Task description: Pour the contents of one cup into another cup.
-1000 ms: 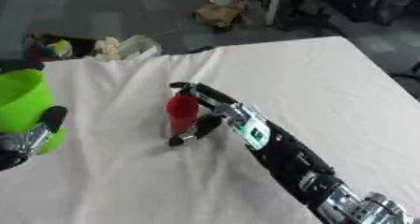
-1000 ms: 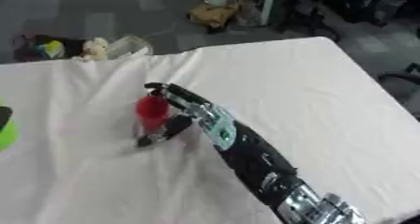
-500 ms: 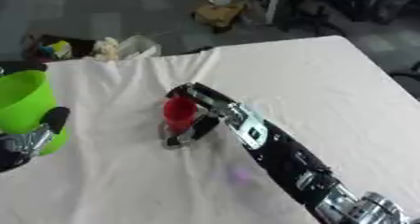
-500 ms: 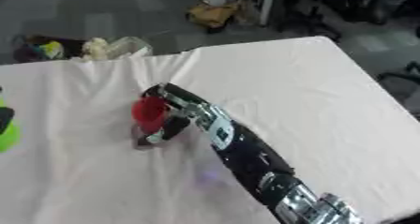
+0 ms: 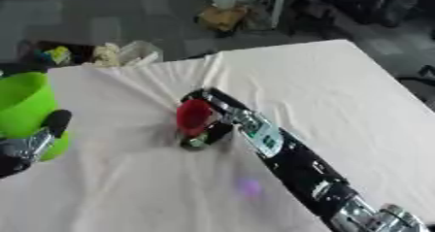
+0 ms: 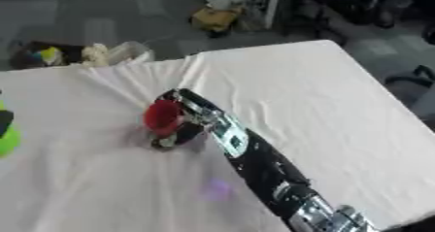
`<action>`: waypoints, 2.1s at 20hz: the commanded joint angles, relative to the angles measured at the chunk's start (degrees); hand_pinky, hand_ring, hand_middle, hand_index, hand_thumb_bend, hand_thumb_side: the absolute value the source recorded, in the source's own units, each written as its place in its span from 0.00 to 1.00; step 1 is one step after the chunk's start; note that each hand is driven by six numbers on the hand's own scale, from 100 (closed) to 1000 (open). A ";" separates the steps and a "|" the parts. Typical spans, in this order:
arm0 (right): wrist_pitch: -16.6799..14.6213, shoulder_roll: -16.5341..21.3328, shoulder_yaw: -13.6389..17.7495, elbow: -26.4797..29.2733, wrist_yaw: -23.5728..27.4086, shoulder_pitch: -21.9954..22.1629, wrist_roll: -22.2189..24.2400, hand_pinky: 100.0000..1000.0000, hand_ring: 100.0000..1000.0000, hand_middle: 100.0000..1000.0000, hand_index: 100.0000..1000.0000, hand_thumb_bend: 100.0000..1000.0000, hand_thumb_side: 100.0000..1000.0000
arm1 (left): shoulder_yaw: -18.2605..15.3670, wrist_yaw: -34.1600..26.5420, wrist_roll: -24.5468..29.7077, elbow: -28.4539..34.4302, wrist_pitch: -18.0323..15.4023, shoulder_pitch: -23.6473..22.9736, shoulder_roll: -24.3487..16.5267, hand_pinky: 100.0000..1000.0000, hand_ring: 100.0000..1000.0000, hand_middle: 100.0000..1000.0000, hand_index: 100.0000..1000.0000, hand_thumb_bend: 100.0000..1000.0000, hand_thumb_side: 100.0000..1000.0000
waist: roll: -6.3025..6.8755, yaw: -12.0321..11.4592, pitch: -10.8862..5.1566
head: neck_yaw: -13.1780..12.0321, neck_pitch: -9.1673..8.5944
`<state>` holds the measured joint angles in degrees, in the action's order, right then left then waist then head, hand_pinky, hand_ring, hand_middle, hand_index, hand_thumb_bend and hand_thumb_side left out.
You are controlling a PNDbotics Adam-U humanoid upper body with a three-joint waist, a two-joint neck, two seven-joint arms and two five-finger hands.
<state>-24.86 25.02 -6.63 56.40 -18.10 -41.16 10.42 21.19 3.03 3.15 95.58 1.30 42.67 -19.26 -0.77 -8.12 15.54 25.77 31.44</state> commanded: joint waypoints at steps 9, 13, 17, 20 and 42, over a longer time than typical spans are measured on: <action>1.87 9.70 3.50 4.89 5.18 3.83 -2.56 0.44 0.80 0.00 0.32 0.52 0.00 | -0.52 0.17 0.06 0.67 0.22 -0.54 -2.16 0.39 0.32 0.51 0.75 0.00 0.22 | -1.07 1.38 -1.98 | -0.91 0.22; 2.10 10.02 3.61 5.13 6.21 3.56 -2.60 0.44 0.80 0.00 0.32 0.52 0.00 | -0.32 0.48 0.15 0.41 0.15 -1.03 -2.22 0.39 0.32 0.51 0.75 0.00 0.22 | -1.21 1.24 -2.13 | -0.83 0.14; 1.95 11.28 3.58 5.73 6.56 2.68 -2.42 0.44 0.79 0.00 0.33 0.51 0.02 | -0.09 0.76 0.27 0.36 0.06 -1.84 -2.30 0.39 0.32 0.51 0.75 0.00 0.23 | -1.47 0.87 -2.35 | -0.84 0.19; 1.80 12.93 3.56 6.36 6.28 2.14 -2.14 0.45 0.79 0.01 0.33 0.49 0.03 | -0.14 0.44 -0.03 0.79 -0.22 -2.54 -2.47 0.39 0.32 0.51 0.75 0.00 0.22 | -1.80 0.47 -2.59 | -0.90 0.18; 0.48 14.14 1.06 9.90 3.64 -3.59 1.01 0.46 0.77 0.01 0.35 0.39 0.10 | 3.51 8.55 2.91 -6.24 -2.88 -5.06 -1.42 0.39 0.32 0.50 0.70 0.00 0.21 | -3.54 0.87 -3.77 | -0.97 0.68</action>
<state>-24.17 38.13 -5.54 64.88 -13.83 -43.42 10.87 24.55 10.91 5.71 89.27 -1.19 36.47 -20.59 -4.43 -7.31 13.07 24.78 31.73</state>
